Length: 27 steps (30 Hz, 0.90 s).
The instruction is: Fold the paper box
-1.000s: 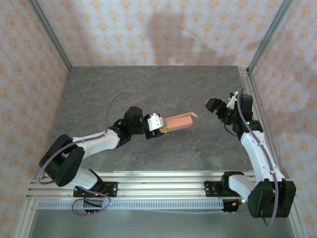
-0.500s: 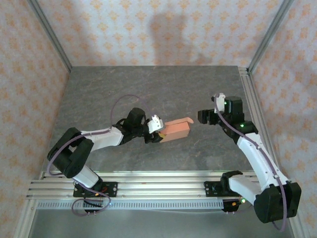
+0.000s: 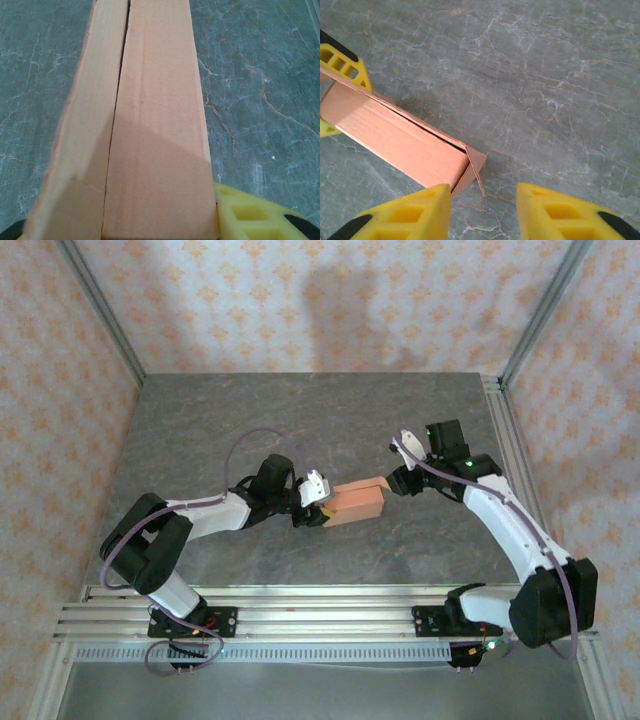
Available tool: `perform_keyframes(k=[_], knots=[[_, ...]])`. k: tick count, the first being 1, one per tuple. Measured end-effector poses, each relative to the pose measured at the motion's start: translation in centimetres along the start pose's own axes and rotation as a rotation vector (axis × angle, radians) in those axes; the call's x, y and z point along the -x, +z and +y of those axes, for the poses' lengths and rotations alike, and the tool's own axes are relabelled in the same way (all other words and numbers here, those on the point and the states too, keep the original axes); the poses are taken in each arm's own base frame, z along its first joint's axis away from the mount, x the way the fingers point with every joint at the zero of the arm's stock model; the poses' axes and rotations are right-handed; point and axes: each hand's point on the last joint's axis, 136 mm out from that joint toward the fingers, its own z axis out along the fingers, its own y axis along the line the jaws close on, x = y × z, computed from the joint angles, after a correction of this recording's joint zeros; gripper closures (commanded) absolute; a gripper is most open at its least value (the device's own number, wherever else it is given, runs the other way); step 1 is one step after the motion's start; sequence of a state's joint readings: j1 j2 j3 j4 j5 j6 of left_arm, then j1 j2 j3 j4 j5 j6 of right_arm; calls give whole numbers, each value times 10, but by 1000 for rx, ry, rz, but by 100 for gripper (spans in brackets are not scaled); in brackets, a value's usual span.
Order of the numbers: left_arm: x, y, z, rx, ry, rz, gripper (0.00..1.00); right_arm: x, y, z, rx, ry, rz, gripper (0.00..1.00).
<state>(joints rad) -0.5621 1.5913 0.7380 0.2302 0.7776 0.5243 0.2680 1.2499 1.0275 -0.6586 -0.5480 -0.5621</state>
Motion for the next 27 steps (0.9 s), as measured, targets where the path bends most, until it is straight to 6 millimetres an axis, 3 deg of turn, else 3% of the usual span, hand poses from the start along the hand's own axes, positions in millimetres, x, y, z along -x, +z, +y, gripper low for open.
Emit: perform_keyframes(k=[8, 15, 27], knots=[[0, 0, 0, -1, 6, 2, 55, -8, 22, 4, 78, -11, 90, 69], [0, 0, 0, -4, 4, 7, 55, -15, 31, 8, 116, -12, 124, 100], [-1, -1, 1, 4, 9, 10, 55, -8, 34, 11, 32, 90, 115, 100]])
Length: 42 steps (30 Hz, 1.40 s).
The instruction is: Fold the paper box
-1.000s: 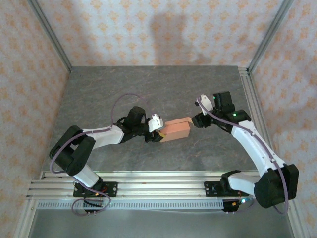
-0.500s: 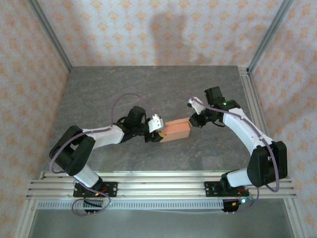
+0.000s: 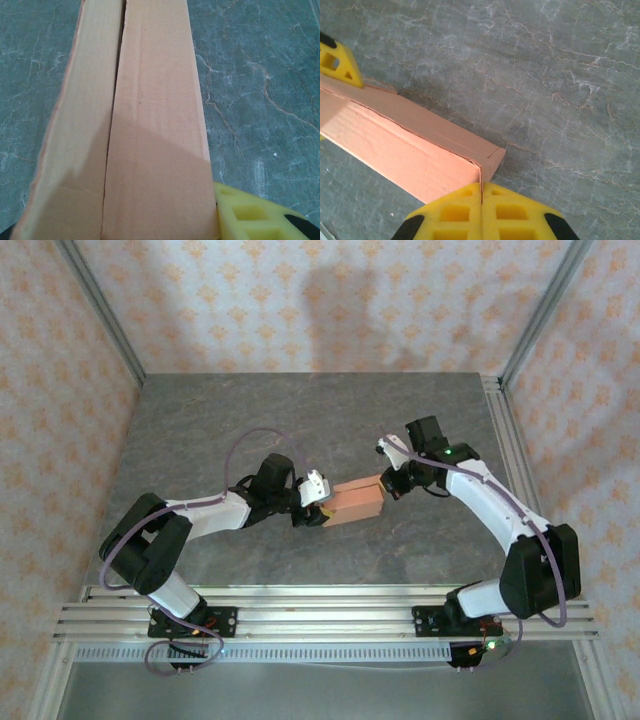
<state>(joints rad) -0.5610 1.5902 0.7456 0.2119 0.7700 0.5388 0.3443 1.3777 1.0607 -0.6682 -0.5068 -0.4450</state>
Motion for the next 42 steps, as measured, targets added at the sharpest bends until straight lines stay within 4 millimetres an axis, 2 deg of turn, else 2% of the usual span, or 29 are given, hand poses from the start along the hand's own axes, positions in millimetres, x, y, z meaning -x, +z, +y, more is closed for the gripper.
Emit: perform_keyframes(k=[8, 16, 29, 32, 36, 42], knots=[[0, 0, 1, 5, -13, 0, 55, -5, 1, 4, -106, 151, -67, 100], [0, 0, 2, 13, -17, 2, 55, -4, 5, 2, -123, 288, -166, 100], [0, -1, 4, 21, -16, 4, 54, -10, 11, 5, -167, 241, -240, 100], [0, -1, 4, 24, -24, 4, 49, -10, 12, 5, -166, 235, -259, 100], [5, -5, 4, 30, -48, -8, 33, -9, 13, 6, -162, 230, -271, 100], [25, -19, 7, 86, -75, -55, 13, -8, 13, 6, -165, 229, -274, 100]])
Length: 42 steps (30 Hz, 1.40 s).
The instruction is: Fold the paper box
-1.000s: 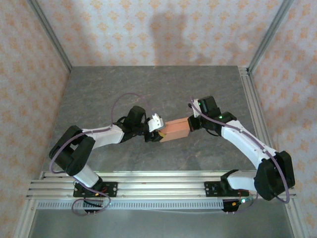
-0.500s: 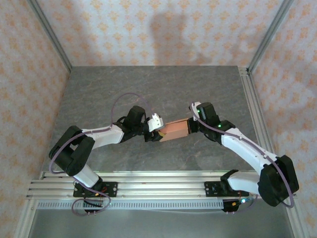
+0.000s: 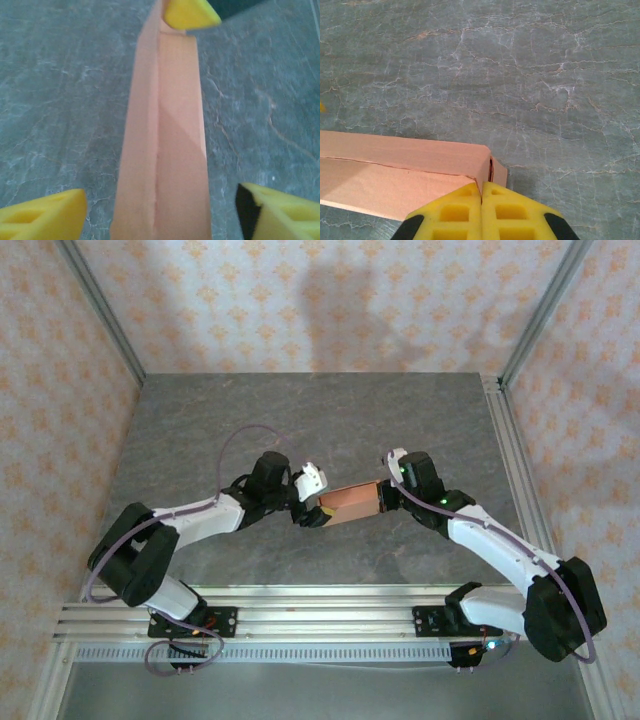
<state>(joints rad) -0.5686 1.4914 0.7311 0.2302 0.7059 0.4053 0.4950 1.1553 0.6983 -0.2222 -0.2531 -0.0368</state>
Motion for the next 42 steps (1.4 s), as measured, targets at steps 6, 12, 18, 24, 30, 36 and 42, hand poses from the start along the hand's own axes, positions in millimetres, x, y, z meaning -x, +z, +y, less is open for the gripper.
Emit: perform_keyframes(k=[6, 12, 18, 24, 30, 36, 42], knots=[[20, -10, -5, 91, -8, -33, 7, 0, 0, 0, -13, -6, -2, 100], [40, -29, -1, 276, -86, -66, 2, 0, -1, -3, -38, 11, 5, 100], [49, -62, 4, 438, -259, -96, 9, 1, -2, -7, -69, 37, 23, 100], [29, -77, 13, 538, -432, 4, 30, 0, -4, -8, -95, 53, 35, 100], [24, -70, 18, 560, -500, 116, 39, 2, -9, -10, -125, 72, 56, 100], [20, -54, 20, 551, -556, 174, 46, 0, -6, -12, -142, 90, 75, 100], [17, -48, 19, 541, -585, 202, 57, 2, -4, -13, -150, 93, 79, 100]])
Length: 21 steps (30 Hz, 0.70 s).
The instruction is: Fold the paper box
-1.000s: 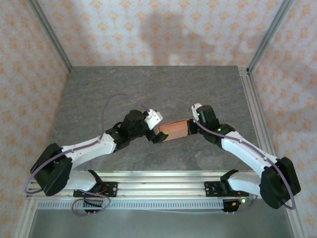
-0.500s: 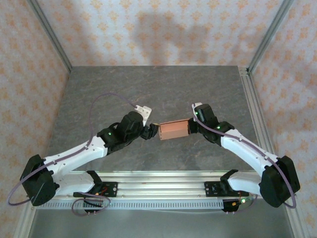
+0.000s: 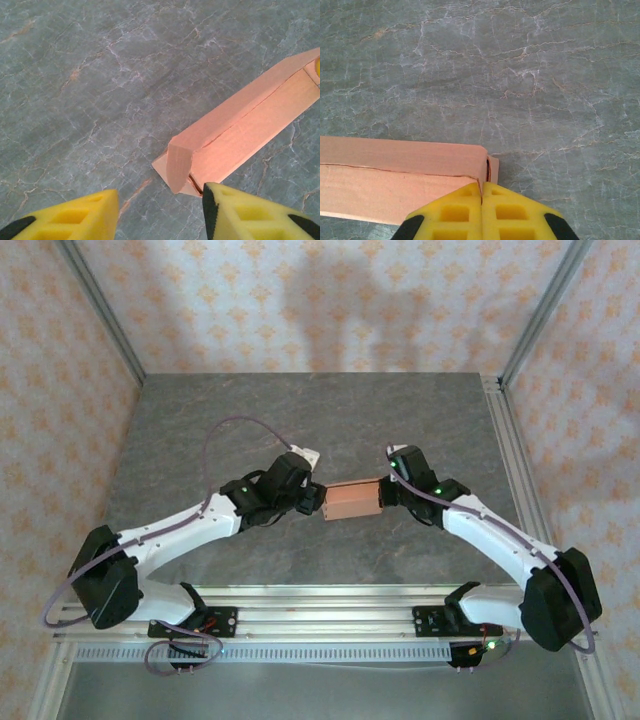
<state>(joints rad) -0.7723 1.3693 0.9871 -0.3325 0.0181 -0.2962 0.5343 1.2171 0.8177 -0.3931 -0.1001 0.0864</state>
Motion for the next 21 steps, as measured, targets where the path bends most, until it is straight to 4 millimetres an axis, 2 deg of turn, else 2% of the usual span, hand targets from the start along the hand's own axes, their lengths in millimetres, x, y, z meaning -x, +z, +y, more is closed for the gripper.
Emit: perform_keyframes(k=[7, 21], knots=[[7, 11, -5, 7, -16, 28, 62, 2, 1, 1, -2, -1, 3, 100], [-7, 32, -6, 34, 2, 133, 79, 3, 2, 0, -8, -2, 4, 100]])
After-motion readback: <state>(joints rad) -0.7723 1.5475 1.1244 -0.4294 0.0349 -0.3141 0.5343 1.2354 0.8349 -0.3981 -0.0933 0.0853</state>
